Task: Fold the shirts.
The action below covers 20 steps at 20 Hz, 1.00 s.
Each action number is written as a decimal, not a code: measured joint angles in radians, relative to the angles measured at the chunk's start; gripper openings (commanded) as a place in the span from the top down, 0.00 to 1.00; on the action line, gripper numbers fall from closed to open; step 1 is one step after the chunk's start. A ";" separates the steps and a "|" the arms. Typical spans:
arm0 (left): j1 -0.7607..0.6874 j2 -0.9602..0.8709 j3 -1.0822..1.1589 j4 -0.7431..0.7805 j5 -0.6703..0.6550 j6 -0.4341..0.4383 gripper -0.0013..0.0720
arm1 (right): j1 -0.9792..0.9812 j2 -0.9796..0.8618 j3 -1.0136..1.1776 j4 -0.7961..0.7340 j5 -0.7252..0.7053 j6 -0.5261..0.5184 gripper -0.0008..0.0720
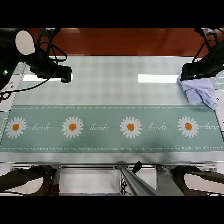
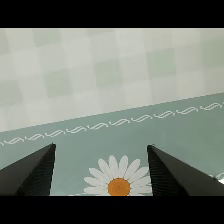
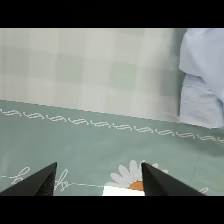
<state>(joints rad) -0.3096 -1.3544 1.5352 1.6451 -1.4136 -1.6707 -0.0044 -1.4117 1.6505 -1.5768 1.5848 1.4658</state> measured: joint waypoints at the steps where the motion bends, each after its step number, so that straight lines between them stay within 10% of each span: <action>1: 0.000 0.000 0.000 0.000 0.000 0.000 0.02 | 0.000 0.000 0.000 0.000 0.000 0.000 0.17; 20: 0.000 0.000 0.000 0.000 0.020 0.000 0.02 | 0.000 0.000 0.000 -0.029 -0.187 -0.082 0.17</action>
<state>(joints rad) -0.3096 -1.3544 1.5352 1.6451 -1.3933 -1.6707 -0.0044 -1.4117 1.6505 -1.6054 1.3979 1.3838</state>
